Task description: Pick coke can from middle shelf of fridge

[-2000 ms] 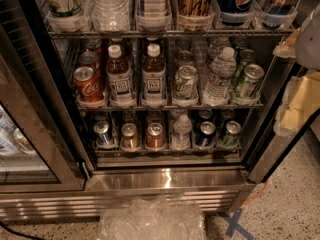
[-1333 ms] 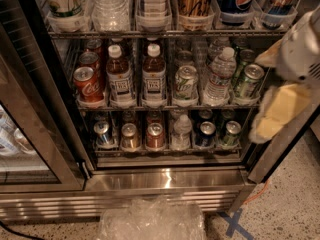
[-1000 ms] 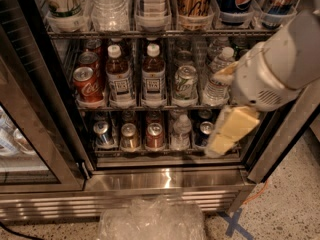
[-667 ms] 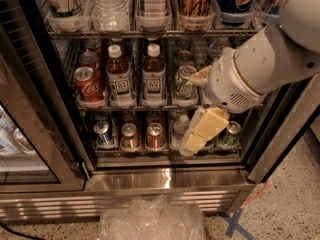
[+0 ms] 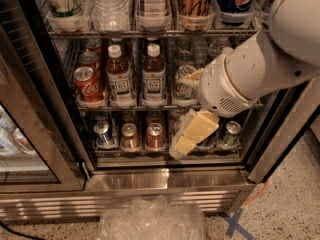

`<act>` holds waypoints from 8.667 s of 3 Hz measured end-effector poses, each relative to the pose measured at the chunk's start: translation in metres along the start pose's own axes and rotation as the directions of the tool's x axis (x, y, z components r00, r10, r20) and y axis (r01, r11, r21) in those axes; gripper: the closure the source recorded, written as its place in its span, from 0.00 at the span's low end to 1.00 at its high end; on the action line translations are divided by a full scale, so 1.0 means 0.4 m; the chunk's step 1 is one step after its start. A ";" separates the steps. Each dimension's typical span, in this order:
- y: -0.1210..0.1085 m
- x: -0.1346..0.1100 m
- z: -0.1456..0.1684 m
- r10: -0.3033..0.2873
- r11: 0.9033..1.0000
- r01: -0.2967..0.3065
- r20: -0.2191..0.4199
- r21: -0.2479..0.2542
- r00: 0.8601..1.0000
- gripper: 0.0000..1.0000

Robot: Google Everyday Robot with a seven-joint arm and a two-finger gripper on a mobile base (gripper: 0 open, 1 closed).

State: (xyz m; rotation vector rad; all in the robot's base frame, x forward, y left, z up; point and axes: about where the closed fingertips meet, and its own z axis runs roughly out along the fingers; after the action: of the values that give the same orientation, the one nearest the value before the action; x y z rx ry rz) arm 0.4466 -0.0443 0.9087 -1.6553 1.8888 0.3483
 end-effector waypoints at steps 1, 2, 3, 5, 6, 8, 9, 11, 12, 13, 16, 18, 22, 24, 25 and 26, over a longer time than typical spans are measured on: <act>0.037 -0.099 0.140 -0.001 1.000 0.003 0.070 -0.029 0.998 0.00; 0.063 -0.219 0.248 0.011 1.000 -0.011 0.112 0.004 0.994 0.00; 0.087 -0.275 0.299 0.068 0.993 -0.080 0.133 0.088 0.989 0.00; 0.123 -0.298 0.312 0.238 0.949 -0.272 0.203 0.160 0.950 0.00; 0.123 -0.299 0.312 0.238 0.949 -0.271 0.203 0.159 0.950 0.00; 0.100 -0.448 0.426 0.218 0.969 -0.247 0.415 0.017 0.883 0.00; 0.131 -0.542 0.513 0.150 0.988 -0.147 0.530 -0.048 0.835 0.00; 0.272 -0.607 0.684 0.137 0.987 -0.048 0.642 -0.155 0.754 0.00; 0.271 -0.601 0.680 0.137 0.987 -0.048 0.642 -0.155 0.754 0.00; 0.274 -0.595 0.681 0.155 0.988 -0.103 0.634 -0.119 0.757 0.00; 0.233 -0.566 0.644 0.160 0.980 -0.198 0.639 -0.012 0.752 0.00; 0.184 -0.473 0.504 0.162 0.883 -0.394 0.624 0.254 0.765 0.00; 0.087 -0.363 0.596 0.176 0.771 -0.542 0.705 0.335 0.687 0.00; 0.000 -0.348 0.602 0.136 0.645 -0.615 0.724 0.454 0.677 0.14; -0.034 -0.353 0.562 0.101 0.589 -0.631 0.728 0.506 0.678 0.23; -0.052 -0.364 0.532 0.074 0.552 -0.641 0.734 0.533 0.675 0.30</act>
Offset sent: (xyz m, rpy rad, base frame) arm 0.0156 0.2080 -0.0413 0.1830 -0.0263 -0.0719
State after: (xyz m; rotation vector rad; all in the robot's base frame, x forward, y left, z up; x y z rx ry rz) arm 0.5289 0.1882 0.8305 -0.4012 1.4816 0.1879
